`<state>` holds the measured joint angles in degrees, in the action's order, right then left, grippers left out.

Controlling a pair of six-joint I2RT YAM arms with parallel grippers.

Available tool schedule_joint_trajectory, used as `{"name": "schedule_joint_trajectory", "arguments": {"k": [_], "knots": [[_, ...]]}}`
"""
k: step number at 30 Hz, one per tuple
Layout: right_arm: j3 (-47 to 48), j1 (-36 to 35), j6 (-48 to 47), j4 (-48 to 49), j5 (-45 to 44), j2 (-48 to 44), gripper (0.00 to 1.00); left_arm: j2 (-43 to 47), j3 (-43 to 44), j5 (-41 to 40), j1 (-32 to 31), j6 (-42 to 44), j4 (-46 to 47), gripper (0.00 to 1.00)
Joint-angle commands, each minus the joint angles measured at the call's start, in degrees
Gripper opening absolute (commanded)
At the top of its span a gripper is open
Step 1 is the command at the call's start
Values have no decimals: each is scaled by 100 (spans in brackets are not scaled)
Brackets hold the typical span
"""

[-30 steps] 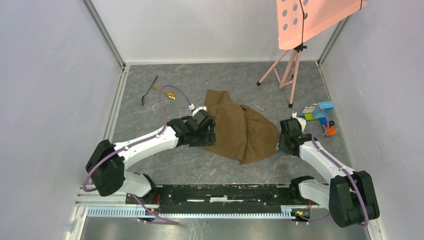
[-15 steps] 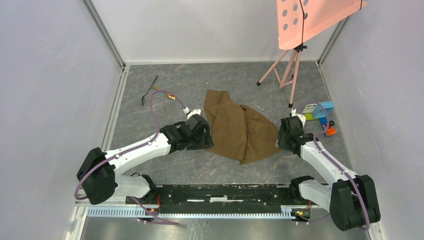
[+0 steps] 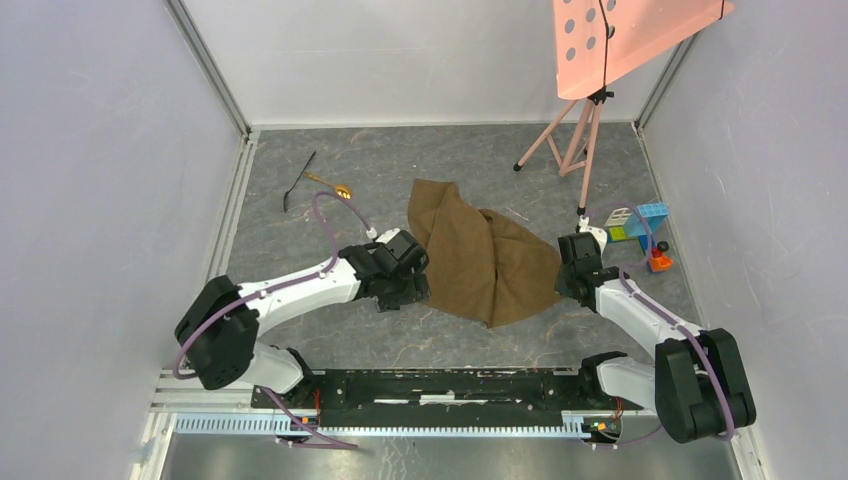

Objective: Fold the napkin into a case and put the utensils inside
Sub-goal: Pick up the crumpled napkin from the center of the board.

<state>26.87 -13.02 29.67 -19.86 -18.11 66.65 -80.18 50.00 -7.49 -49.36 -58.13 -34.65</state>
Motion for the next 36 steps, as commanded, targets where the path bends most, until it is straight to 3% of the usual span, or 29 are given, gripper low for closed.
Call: {"name": "schedule_joint_trajectory", "arguments": {"k": [1,5,9,24,27,29,30,33,36], "knots": [[-294,10,-207,82,-27,93,0,-337,282,-71,-29,-1261,-220,75],[-400,15,-421,222,37,-238,0,-858,656,-238,-20,-1947,-532,68],[-471,12,-556,270,38,-507,0,-1392,1142,-389,-12,-1999,-894,65],[-594,10,-773,472,438,-1048,0,-2707,1710,-1081,172,-2178,-1867,63],[-556,12,-931,489,860,-1354,0,-2726,1481,-1347,318,-2091,-1712,48],[-554,13,-1142,587,1311,-1535,0,-2630,1209,-1368,490,-1860,-1325,25],[-558,13,-1177,649,1473,-1636,0,-2545,1079,-1297,608,-1720,-1121,5],[-370,15,-1325,682,1793,-1861,0,-1905,635,-1050,997,-1209,-430,2],[51,13,-1380,578,2052,-2246,0,-697,503,-1178,1298,-602,-216,2]]}}
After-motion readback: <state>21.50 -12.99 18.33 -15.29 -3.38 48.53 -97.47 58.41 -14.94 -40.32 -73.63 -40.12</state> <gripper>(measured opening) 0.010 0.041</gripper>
